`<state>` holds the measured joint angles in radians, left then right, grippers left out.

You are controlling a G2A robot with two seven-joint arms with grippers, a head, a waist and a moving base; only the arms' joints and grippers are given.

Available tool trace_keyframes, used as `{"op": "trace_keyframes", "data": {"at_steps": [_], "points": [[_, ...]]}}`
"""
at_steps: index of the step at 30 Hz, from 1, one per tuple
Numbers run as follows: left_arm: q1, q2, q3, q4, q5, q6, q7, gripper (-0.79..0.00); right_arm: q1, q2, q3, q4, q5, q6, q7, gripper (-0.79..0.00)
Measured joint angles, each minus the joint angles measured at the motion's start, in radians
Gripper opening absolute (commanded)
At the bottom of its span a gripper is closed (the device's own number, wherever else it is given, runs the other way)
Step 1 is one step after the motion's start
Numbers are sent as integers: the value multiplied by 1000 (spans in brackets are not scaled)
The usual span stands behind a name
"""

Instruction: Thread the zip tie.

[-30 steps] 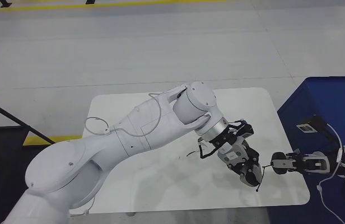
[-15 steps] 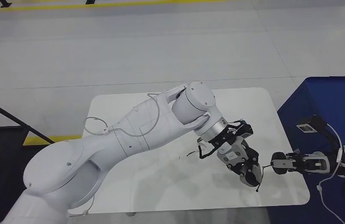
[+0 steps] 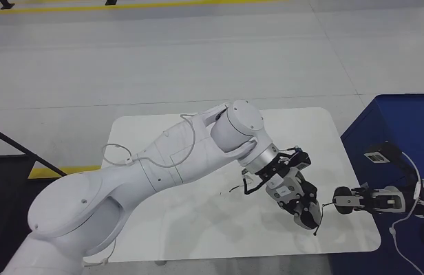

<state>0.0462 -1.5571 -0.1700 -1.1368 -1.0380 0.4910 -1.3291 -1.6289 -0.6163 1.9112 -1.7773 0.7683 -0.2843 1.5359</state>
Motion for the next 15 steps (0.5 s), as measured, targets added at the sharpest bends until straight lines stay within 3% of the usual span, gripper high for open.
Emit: {"op": "trace_keyframes", "data": {"at_steps": [15], "points": [[1, -23, 0, 40, 10, -13, -13, -785, 0, 0, 0, 0, 0, 0, 0, -785]]}}
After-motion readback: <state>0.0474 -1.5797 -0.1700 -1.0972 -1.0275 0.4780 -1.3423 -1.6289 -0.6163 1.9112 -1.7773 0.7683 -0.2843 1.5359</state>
